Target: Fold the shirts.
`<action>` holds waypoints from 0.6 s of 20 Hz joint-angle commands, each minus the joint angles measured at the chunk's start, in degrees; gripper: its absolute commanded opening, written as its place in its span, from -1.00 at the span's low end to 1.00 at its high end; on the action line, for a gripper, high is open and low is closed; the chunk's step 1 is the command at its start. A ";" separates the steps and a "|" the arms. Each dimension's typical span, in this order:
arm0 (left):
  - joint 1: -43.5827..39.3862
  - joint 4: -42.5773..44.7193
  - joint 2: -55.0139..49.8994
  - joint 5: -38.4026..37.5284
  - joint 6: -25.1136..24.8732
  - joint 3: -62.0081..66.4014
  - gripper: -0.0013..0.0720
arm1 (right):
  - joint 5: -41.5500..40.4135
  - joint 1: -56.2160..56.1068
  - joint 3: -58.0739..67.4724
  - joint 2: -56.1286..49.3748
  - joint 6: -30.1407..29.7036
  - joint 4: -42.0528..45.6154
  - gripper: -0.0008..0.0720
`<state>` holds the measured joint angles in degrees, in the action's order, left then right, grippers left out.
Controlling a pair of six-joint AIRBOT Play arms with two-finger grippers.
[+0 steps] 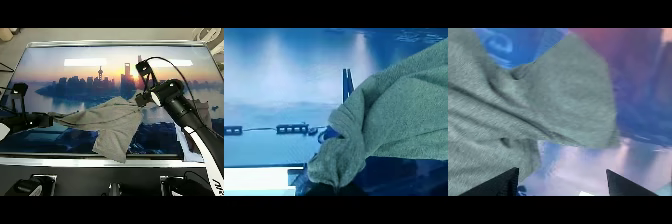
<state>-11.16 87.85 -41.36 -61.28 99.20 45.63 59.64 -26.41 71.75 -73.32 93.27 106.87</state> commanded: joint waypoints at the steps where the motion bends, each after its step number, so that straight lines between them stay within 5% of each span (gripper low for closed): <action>1: 0.00 -0.26 0.02 1.16 -0.22 -1.75 -0.89 | 5.95 2.49 -0.70 0.50 -10.03 -8.33 0.63; 6: 0.00 -0.33 0.02 2.25 -0.20 -1.75 -0.89 | 14.84 20.87 -11.61 0.90 -26.18 -39.91 0.52; 12: 0.00 -0.48 0.02 2.32 -0.17 -1.75 -0.89 | -3.63 21.84 -33.66 0.87 -29.94 -63.84 0.47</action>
<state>-11.16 87.42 -41.36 -59.13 99.02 43.90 64.14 -5.91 46.00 -72.47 67.16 57.87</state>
